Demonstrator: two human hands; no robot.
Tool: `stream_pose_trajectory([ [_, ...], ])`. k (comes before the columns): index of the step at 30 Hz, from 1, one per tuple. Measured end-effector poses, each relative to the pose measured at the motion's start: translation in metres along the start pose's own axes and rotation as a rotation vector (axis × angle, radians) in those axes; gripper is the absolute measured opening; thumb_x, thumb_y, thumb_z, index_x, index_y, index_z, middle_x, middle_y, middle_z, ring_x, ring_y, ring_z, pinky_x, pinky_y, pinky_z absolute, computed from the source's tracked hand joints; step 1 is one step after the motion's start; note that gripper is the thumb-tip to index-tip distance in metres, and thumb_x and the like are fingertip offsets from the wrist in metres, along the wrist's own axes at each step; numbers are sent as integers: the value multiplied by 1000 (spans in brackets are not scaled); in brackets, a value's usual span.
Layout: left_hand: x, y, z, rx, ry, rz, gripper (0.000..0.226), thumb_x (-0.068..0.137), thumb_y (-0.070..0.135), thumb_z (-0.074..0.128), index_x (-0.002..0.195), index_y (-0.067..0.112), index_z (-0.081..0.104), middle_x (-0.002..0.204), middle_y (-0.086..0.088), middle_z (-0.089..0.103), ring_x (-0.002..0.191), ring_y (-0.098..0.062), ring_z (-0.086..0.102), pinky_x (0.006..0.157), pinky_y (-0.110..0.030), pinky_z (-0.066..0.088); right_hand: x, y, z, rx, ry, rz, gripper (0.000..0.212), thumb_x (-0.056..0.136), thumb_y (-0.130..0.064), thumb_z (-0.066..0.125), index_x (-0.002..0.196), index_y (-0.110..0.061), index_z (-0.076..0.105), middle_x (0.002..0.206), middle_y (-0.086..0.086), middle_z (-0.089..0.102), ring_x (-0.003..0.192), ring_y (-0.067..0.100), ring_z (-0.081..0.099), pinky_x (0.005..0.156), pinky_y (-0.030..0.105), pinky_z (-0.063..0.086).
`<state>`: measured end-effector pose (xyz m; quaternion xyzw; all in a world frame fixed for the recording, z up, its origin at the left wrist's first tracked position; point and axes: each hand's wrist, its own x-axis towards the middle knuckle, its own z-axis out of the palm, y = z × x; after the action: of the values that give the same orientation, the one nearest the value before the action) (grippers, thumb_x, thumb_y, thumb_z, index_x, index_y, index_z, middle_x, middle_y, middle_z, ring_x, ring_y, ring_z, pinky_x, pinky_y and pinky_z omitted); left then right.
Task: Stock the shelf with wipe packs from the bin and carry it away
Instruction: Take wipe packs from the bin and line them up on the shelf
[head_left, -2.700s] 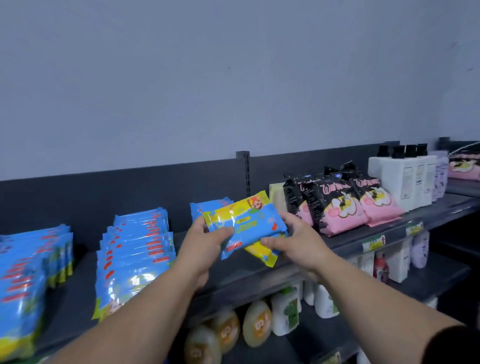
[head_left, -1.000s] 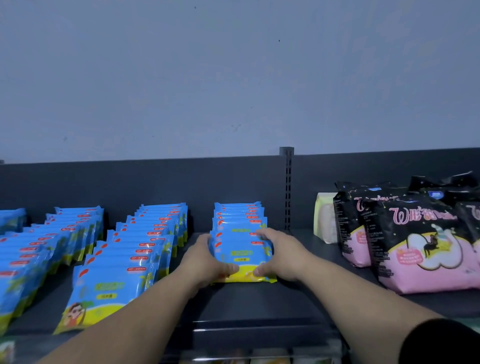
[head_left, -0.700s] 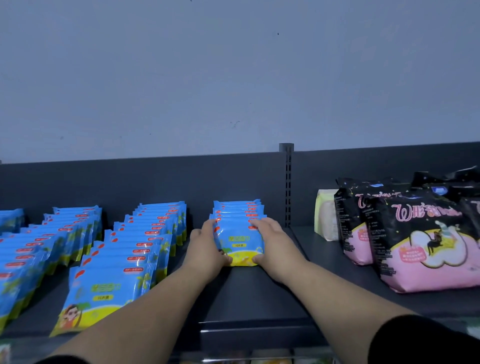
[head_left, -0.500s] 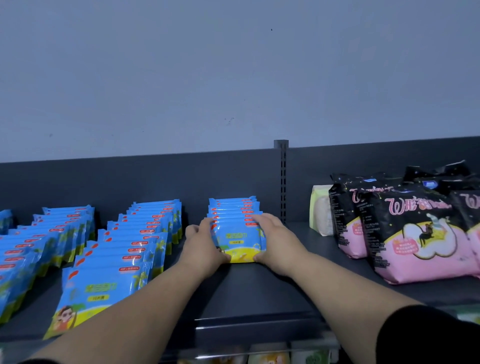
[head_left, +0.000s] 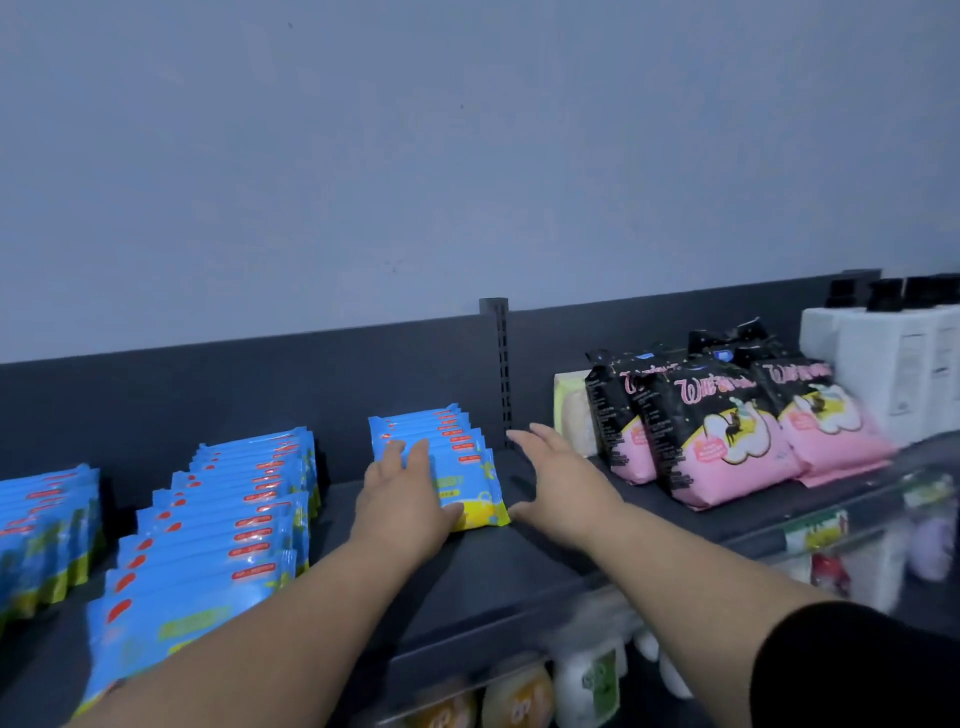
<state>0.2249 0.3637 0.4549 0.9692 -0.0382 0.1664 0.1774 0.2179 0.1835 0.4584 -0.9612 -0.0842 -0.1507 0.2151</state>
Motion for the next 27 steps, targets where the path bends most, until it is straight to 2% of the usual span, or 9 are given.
stream_pose_trajectory([
  [4,-18,9,-1,167,21,197,76,88,61,47,149,27,18,158,-3,10,145,-25,10,118,-42,13,-34,-3,-5,-171,131,100,80,82,-50,64,149,-32,24,158,-2,18,143,19,24,115,37,24],
  [7,-37,12,5,178,-45,290,73,88,65,41,148,28,20,158,-2,8,145,-24,7,117,-46,7,-68,-5,-4,-267,180,204,75,85,-59,55,149,-33,24,158,-2,20,144,18,18,117,42,18],
  [10,-50,18,8,169,-104,341,72,90,64,39,149,30,18,159,-1,7,146,-24,6,116,-48,6,-107,-8,-6,-298,209,310,71,87,-60,50,149,-34,24,158,-5,18,145,17,15,118,45,13],
  [14,-65,36,8,82,-61,409,66,92,60,37,149,28,22,158,-2,11,145,-24,10,117,-47,8,-161,2,-15,-324,193,444,71,89,-59,48,150,-34,20,160,-4,14,146,18,12,119,44,11],
  [20,-122,96,25,12,-91,653,67,93,61,36,149,30,18,158,0,10,145,-21,6,118,-46,4,-234,30,-39,-366,222,618,68,89,-59,49,148,-36,23,158,-4,19,145,18,15,118,47,11],
  [27,-184,174,78,13,-216,797,68,93,61,34,150,30,14,159,-1,8,146,-21,4,118,-46,2,-313,95,-56,-349,197,799,67,91,-56,48,149,-36,20,159,-4,16,146,18,13,119,48,12],
])
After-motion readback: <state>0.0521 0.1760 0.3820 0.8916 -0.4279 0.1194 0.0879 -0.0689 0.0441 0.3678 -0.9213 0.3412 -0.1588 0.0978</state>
